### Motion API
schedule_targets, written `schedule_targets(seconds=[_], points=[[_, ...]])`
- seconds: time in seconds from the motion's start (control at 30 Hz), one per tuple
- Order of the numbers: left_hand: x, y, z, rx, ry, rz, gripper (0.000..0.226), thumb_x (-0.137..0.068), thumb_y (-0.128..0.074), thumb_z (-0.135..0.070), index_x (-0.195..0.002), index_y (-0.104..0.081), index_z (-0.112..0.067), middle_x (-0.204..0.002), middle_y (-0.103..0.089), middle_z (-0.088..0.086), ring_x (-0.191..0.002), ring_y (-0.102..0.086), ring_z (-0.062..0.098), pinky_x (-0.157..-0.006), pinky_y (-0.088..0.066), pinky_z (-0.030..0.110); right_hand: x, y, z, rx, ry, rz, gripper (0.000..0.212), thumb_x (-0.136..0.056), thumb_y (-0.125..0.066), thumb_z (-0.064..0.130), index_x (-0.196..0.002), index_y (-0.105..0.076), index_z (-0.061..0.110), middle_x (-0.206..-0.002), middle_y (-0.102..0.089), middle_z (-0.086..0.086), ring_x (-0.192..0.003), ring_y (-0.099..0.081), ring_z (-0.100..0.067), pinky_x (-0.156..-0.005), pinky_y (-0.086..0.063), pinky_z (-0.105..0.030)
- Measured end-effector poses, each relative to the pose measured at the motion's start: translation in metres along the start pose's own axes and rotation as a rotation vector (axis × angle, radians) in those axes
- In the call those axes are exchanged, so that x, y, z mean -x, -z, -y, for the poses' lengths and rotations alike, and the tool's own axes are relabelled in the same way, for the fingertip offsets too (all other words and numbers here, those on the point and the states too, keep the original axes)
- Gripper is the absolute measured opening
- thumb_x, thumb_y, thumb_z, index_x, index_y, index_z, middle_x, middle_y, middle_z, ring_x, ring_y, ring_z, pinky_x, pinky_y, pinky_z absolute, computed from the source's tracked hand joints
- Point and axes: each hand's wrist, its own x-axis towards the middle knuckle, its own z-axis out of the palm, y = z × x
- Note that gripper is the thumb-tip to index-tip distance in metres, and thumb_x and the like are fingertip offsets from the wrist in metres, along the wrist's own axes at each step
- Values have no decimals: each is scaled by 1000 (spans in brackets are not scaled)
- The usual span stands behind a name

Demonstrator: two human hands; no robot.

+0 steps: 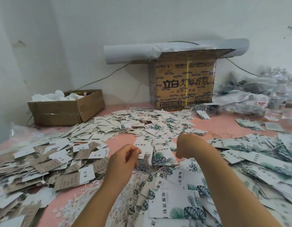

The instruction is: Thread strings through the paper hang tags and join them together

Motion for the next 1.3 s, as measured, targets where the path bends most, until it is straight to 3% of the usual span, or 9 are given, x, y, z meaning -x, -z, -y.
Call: schedule_targets(seconds=[0.1, 0.23, 0.47, 0.6, 0.7, 0.87, 1.07, 1.23, 1.3], points=[[1, -3, -2, 4, -4, 40, 15, -92, -56, -20, -80, -61, -26, -51, -57, -8, -56, -54, 14, -62, -49, 36, 3, -3, 13, -118, 233, 41, 35, -83, -64, 14, -116, -56, 9, -101, -58, 1, -79, -52, -13, -69, -49, -21], [2, -7, -3, -4, -20, 50, 17, -92, -56, -16, -82, -61, -29, -53, -61, -10, -50, -53, 1, -56, -43, 22, 7, -10, 34, -401, 441, 173, 61, -79, -69, 14, -132, -39, 22, -90, -54, 8, -75, -56, -9, -63, -45, -18], [4, -10, 2, 32, -13, 50, 14, -93, -55, -16, -89, -59, -29, -58, -64, -6, -52, -55, 3, -55, -41, 19, 2, -22, 42, -520, 504, 48, 33, -91, -49, 12, -123, -46, 18, -78, -56, 1, -62, -55, -14, -55, -46, -24], [4, -9, 7, -13, 14, -72, 11, -94, -51, -25, -106, -52, -26, -90, -61, -9, -78, -58, 6, -58, -40, 12, -5, -28, 38, -285, 413, -202, 41, -93, -46, 14, -133, -44, 20, -126, -55, -4, -105, -55, -19, -84, -45, -30], [4, -8, 12, -57, 60, -121, 30, -94, -51, -23, -123, -45, -20, -113, -51, -3, -97, -53, 14, -77, -42, 22, -10, -38, 33, -180, 373, -239, 52, -94, -51, 29, -142, -33, 23, -136, -51, -5, -120, -49, -24, -96, -44, -38], [4, -8, 18, -54, 198, -20, 43, -95, -52, -21, -136, -38, -22, -131, -45, 3, -114, -46, 18, -99, -40, 37, -15, -52, 36, -90, 372, -191, 65, -88, -56, 47, -144, -27, 30, -127, -56, -5, -115, -52, -25, -89, -44, -36], [5, -9, 18, -30, 183, -2, 33, -94, -53, -14, -126, -49, -24, -129, -51, -2, -116, -49, 18, -100, -42, 41, -15, -56, 44, -71, 419, -295, 37, -92, -49, 44, -128, -49, 36, -115, -63, -3, -106, -57, -25, -74, -40, -30], [4, -9, 17, 67, 153, -71, 18, -95, -51, -19, -111, -55, -27, -112, -57, -6, -94, -54, 5, -70, -43, 18, -9, -48, 41, -125, 535, -343, 31, -97, -42, 35, -124, -56, 35, -103, -69, -2, -90, -62, -21, -76, -48, -32], [3, -6, 15, 255, 228, -129, 15, -96, -49, -26, -104, -61, -29, -103, -61, -9, -90, -56, 5, -65, -41, 20, -6, -43, 40, -179, 607, -369, 30, -97, -44, 33, -124, -57, 37, -101, -71, 1, -73, -57, -13, -74, -51, -31]])
